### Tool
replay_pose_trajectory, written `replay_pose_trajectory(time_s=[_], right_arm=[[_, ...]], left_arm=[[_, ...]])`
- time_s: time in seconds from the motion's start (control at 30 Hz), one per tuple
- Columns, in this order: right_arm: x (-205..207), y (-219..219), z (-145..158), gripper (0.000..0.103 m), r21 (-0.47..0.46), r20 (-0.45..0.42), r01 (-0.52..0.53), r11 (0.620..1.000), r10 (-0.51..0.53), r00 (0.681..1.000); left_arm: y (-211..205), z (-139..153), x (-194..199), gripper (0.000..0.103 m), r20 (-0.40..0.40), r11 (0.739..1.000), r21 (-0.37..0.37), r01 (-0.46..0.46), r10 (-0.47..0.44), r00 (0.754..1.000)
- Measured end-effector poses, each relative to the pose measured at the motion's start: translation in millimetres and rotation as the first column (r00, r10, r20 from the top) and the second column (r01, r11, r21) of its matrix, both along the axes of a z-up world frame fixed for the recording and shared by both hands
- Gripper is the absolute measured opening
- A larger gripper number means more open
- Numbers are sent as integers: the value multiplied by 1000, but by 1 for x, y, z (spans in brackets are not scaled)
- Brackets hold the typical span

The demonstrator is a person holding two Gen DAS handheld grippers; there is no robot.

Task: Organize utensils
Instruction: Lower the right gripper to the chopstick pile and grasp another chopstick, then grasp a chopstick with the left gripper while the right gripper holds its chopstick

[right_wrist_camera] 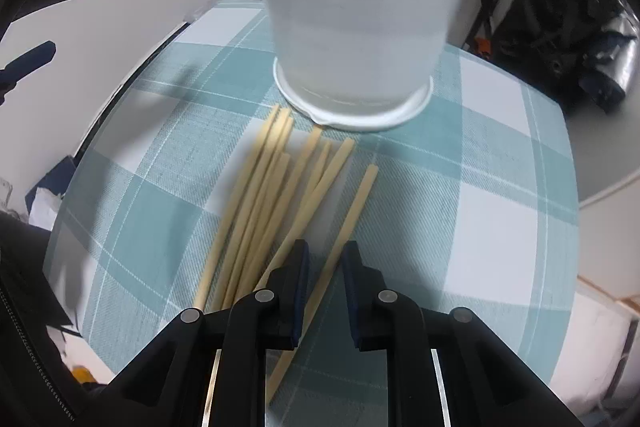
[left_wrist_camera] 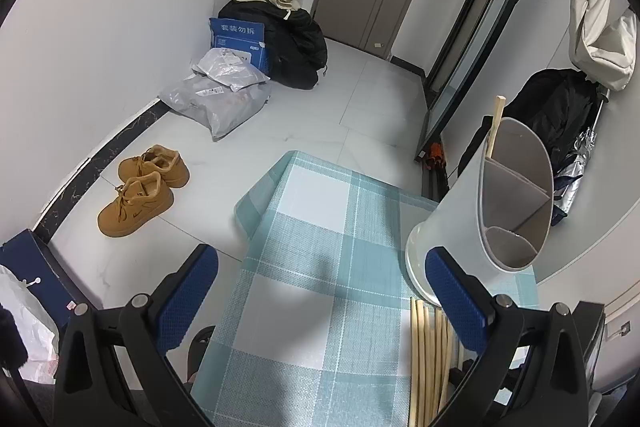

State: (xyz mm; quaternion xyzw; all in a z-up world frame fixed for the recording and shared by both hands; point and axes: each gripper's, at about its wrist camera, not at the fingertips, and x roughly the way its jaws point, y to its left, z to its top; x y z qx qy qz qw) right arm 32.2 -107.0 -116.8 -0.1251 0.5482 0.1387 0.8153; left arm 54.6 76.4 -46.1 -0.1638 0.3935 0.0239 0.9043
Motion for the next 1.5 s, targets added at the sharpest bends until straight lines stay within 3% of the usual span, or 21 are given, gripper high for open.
replay_pose_trajectory(time_s=[0.07, 0.23, 0.5, 0.63, 0.7, 0.83, 0.93, 1.0, 1.07, 1.27, 1.37, 1.5], right_arm=[[3, 4, 0, 7, -6, -7, -26, 1000, 25, 1000], [1, -5, 2, 5, 40, -46, -15, 999, 17, 999], [-15, -26, 6, 5, 98, -107, 42, 994, -31, 994], [-9, -20, 8, 6, 77, -89, 23, 997, -16, 996], [-1, -15, 6, 15, 77, -80, -1, 997, 7, 997], [19, -10, 5, 15, 75, -56, -21, 997, 25, 998], [29, -8, 6, 14, 94, -53, -22, 995, 27, 998], [34, -12, 6, 5, 113, -56, -7, 994, 13, 998], [32, -24, 11, 5, 156, -51, 18, 988, -10, 999], [36, -70, 33, 5, 340, -32, 136, 931, -134, 991], [33, -90, 42, 5, 448, -29, 196, 872, -205, 978], [33, -113, 53, 5, 555, -26, 244, 795, -277, 960]], left_arm=[[0, -2, 1, 102, -5, 1000, 1, 0, 0, 1000], [3, -3, 1, 102, -10, 1000, -7, -20, 20, 1000], [4, -4, 2, 102, -18, 1000, -14, -17, 17, 1000], [3, -6, 3, 102, -24, 1000, -4, -17, 16, 1000], [3, -7, 3, 102, -28, 1000, 2, -18, 19, 999], [-1, -13, 4, 102, -48, 999, 38, -16, 18, 999], [-10, -18, 4, 102, -73, 998, 57, 32, -28, 997], [-19, -21, 4, 102, -90, 994, 82, 79, -71, 993], [-31, -26, 2, 102, -113, 984, 109, 143, -130, 985], [-67, -51, -3, 102, -230, 942, 125, 312, -279, 932], [-81, -59, -7, 102, -278, 920, 156, 359, -308, 910], [-87, -69, -10, 102, -321, 910, 190, 368, -297, 899]])
